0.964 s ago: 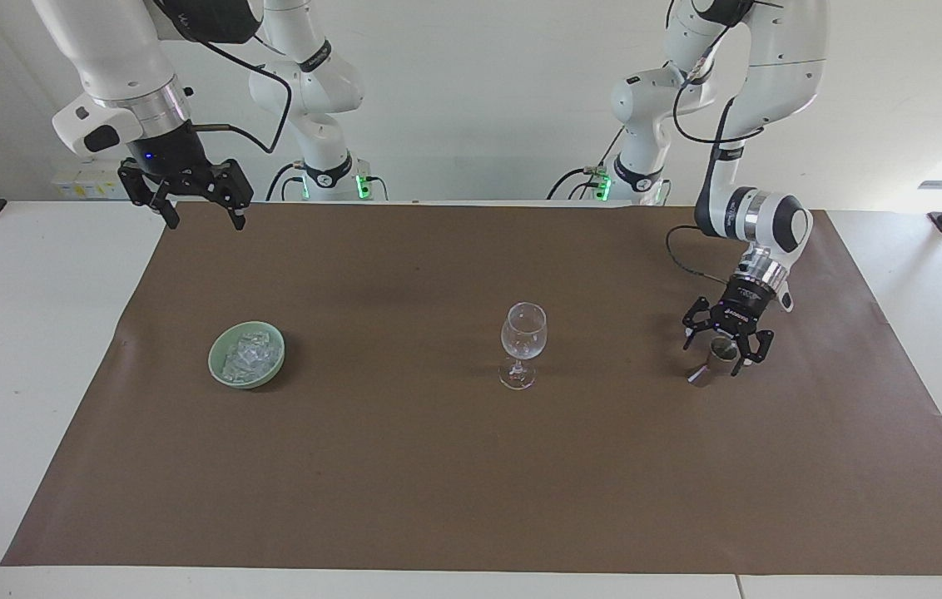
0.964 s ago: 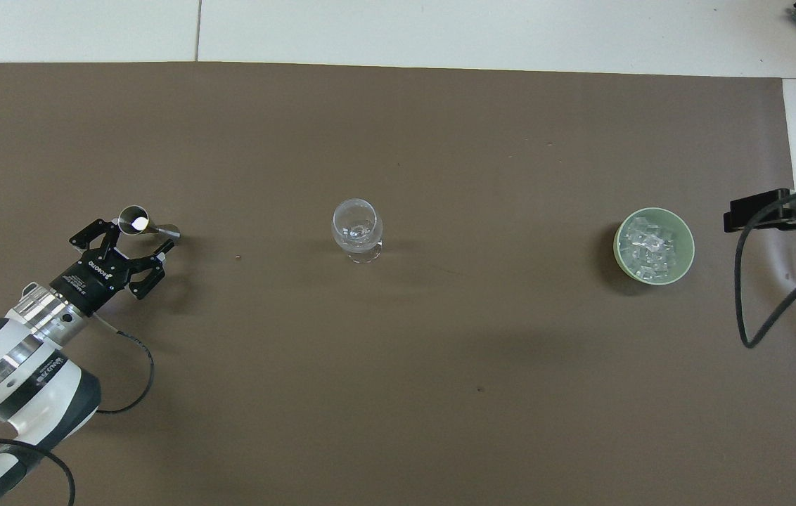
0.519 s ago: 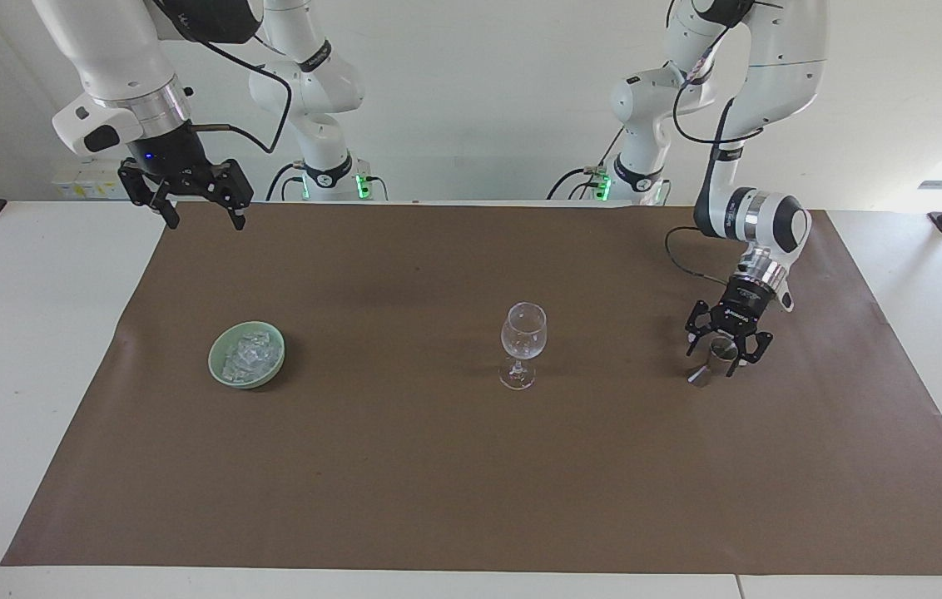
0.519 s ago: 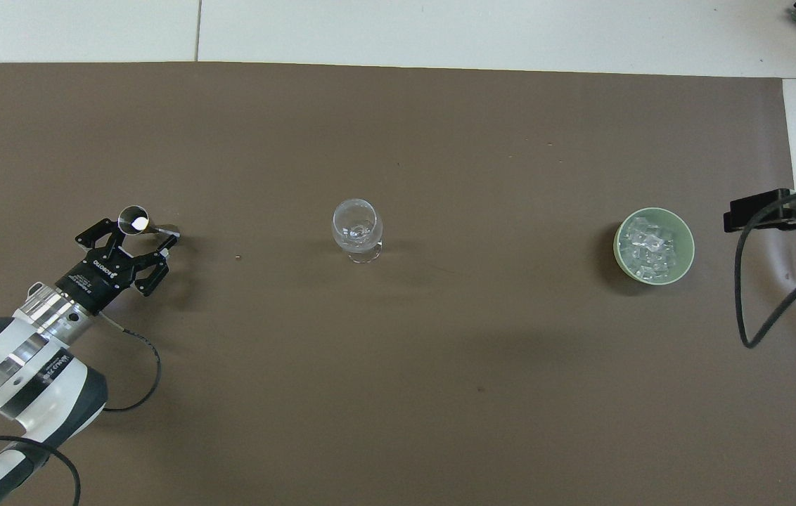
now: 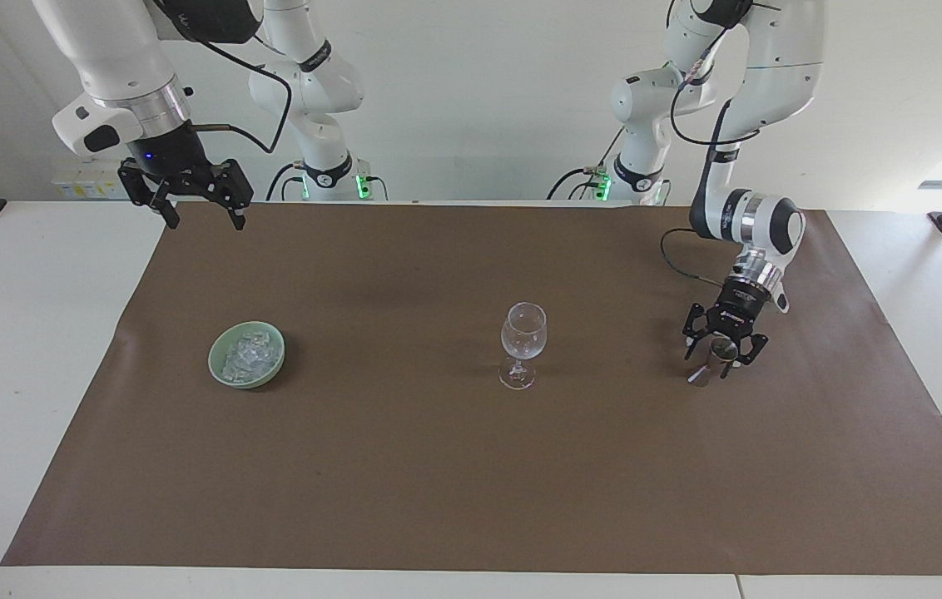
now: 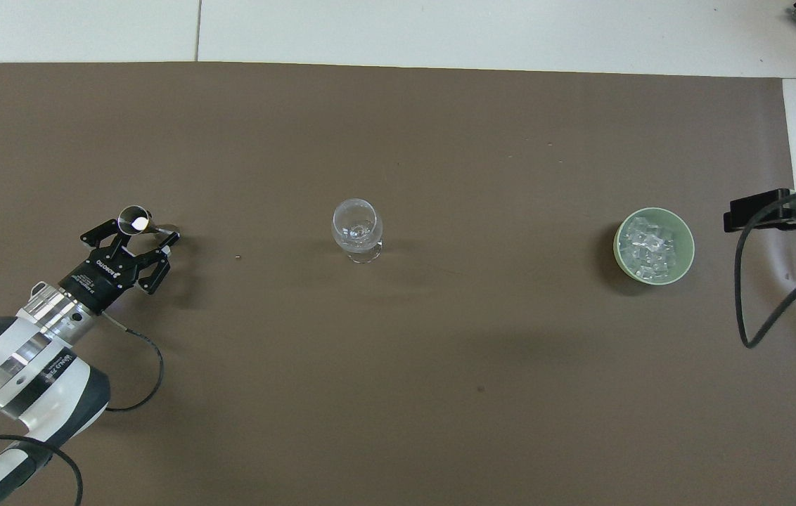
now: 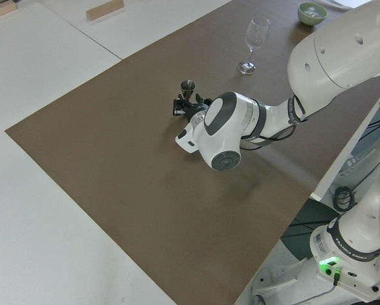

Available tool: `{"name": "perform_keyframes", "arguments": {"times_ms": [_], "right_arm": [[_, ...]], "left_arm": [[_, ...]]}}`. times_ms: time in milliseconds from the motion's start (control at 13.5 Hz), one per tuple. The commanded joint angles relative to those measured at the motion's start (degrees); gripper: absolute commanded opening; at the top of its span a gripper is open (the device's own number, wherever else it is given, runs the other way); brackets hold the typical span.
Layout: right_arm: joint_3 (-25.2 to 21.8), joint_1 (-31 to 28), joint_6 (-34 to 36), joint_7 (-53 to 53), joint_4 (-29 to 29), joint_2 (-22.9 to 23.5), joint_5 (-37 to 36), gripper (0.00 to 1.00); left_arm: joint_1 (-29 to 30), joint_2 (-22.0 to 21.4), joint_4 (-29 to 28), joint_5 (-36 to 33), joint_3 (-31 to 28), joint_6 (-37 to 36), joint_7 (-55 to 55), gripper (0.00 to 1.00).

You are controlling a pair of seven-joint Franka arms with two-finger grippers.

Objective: Pour wine and add ice with both arms
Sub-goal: 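Close the left gripper around the silver jigger and lift it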

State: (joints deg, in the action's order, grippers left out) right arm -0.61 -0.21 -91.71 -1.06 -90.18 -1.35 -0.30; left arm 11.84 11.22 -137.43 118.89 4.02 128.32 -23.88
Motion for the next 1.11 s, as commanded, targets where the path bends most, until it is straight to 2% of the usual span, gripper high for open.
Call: {"name": "perform_keyframes", "arguments": {"times_ms": [0, 297, 593, 1038], "right_arm": [[0.1, -0.4, 0.5, 1.6, -0.7, -0.8, 1.5, 1.00], [0.1, -0.4, 0.5, 1.6, -0.7, -0.8, 1.5, 1.00], [0.1, -0.4, 0.5, 1.6, -0.7, -0.8, 1.5, 1.00], [0.1, -0.4, 0.5, 1.6, -0.7, -0.8, 1.5, 1.00]], "left_arm": [[-0.4, 0.6, 0.7, 1.4, -0.4, 0.9, 1.0, 0.60], [-0.1, 0.7, 0.7, 1.4, -0.4, 1.0, 1.0, 0.50], [-0.1, 0.7, 0.7, 1.4, -0.4, 1.0, 1.0, 0.45], [-0.2, 0.7, 0.7, 1.5, -0.3, 1.2, 1.0, 0.20]]}}
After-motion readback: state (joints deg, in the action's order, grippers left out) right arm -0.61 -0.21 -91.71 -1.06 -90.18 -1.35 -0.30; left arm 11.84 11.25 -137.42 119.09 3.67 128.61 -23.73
